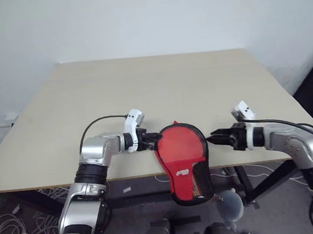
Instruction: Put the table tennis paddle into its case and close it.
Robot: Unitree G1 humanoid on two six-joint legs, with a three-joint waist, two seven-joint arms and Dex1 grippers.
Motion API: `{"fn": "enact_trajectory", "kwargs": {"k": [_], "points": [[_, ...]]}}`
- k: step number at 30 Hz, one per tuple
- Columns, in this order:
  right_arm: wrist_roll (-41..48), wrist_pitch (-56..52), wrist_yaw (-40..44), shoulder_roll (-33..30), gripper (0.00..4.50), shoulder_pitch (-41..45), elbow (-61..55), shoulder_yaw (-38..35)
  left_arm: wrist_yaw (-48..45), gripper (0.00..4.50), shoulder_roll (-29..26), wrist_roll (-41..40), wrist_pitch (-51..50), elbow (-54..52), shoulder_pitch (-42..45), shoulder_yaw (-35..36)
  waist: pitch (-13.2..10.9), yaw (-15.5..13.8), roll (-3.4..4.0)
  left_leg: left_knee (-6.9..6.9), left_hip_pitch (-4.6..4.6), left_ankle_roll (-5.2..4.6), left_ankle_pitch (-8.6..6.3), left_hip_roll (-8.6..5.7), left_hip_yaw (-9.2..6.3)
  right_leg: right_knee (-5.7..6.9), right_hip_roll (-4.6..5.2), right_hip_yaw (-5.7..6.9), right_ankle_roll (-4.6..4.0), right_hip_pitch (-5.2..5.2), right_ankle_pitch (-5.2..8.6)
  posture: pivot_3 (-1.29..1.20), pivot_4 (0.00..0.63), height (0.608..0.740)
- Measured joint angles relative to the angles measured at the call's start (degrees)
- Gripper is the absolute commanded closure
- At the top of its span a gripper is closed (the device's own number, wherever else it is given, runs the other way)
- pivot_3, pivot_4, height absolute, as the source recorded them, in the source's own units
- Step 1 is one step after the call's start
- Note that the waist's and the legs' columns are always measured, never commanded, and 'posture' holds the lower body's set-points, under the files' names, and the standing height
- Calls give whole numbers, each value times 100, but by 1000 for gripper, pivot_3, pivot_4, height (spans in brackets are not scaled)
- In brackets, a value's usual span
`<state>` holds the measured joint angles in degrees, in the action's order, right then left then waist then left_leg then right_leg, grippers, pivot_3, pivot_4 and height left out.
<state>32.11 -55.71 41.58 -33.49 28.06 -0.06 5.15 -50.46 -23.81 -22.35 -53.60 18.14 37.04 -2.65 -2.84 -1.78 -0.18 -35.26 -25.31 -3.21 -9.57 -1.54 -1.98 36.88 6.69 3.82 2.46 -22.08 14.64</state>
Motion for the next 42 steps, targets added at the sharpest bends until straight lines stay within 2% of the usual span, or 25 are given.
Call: {"fn": "enact_trajectory", "kwargs": {"k": [2,6,18,21,25,36,42], "points": [[-145,-21,-177,196,2540,164,345,39,-137,4500,-108,-154,-82,-263,-61,69,0,0,0,-11,-27,-4,5,-2,2,12,-3,-5,0,-25,-2,0,0,722],[-361,-102,-418,584,2540,402,1041,51,-374,4500,-479,-441,-270,-726,-364,178,0,18,2,-18,-26,-13,12,-3,2,19,-20,-16,-1,-22,-3,0,0,722],[-682,-184,-510,1049,2540,592,1631,90,-428,4500,-799,-570,-368,-1201,-743,155,-3,141,13,-41,-10,0,13,4,-6,21,-83,-104,17,-42,-54,0,0,722],[-732,-193,-589,1198,3137,734,1793,12,-427,4500,-826,-569,-367,-1228,-755,137,-2,186,13,-41,-8,6,17,4,-5,29,-90,-126,11,-53,-64,0,0,722],[-733,-268,-729,1324,4473,851,1971,-229,-419,4500,-850,-570,-368,-1283,-755,138,-2,187,13,-43,-5,6,17,-1,3,51,-88,-146,1,-68,-70,0,0,722],[-551,-737,-724,1456,4473,963,1658,-595,-420,4500,-853,-571,-368,-1282,-754,137,-3,195,13,-48,-14,13,21,-2,8,84,-95,-174,0,-110,-72,0,0,722],[-217,-788,-1122,1868,4473,1299,1559,-1262,-421,4500,-848,-576,-371,-1282,-757,137,-6,198,18,-48,-16,17,24,-3,8,87,-117,-202,-29,-127,-91,0,0,722]]}}
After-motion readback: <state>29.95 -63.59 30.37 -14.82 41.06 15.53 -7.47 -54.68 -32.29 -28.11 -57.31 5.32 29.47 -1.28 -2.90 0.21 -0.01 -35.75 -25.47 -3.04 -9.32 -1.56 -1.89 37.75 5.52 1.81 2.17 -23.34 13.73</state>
